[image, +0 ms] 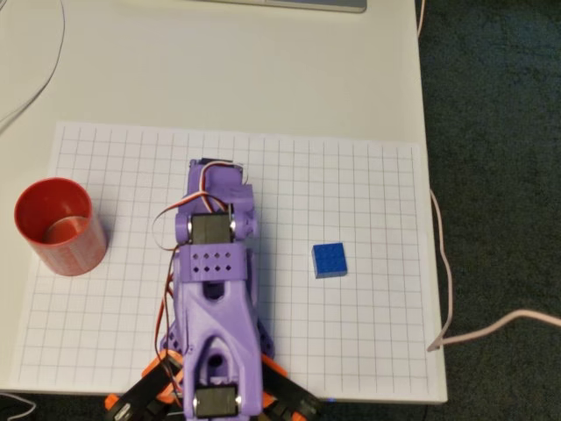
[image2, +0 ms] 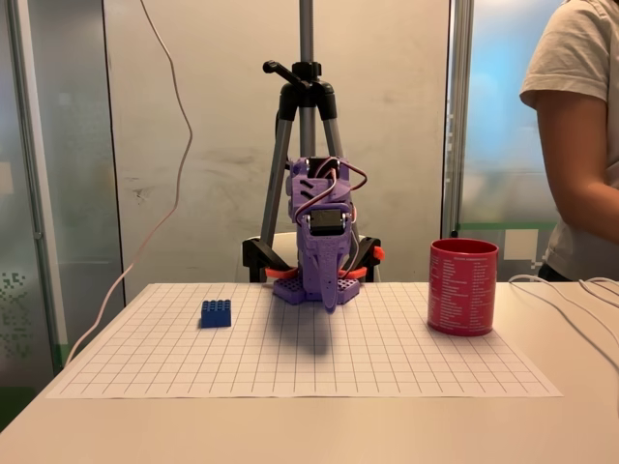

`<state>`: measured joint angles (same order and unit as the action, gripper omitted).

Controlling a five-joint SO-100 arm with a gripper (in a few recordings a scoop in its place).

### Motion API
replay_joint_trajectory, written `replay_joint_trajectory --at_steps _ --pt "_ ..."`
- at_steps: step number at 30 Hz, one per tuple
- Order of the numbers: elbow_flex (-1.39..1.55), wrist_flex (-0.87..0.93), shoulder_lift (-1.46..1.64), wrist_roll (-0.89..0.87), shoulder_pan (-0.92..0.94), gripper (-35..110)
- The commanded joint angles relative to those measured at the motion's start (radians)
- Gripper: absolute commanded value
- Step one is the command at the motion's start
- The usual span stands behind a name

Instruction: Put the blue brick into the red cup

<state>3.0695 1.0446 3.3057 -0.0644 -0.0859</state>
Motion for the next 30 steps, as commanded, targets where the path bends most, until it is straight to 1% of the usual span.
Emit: replay_joint_trajectory --at_steps 1,16,18,19,23,28,30 --pt "0.005 -0.034 -0.003 -0.018 -0.008 0" --pt "0.005 -0.037 -0.003 -0.023 -0.008 0" --pt "-0.014 -0.012 -0.003 -0.032 0.003 0" --pt "-0.041 0.021 -0.003 -0.072 0.032 0" --pt "-0.209 0.115 -0.005 -0.061 0.098 0" --pt "-0.442 0.127 -0.035 -0.051 0.186 0" --pt "-0.597 0.158 -0.153 -0.051 0.212 0"
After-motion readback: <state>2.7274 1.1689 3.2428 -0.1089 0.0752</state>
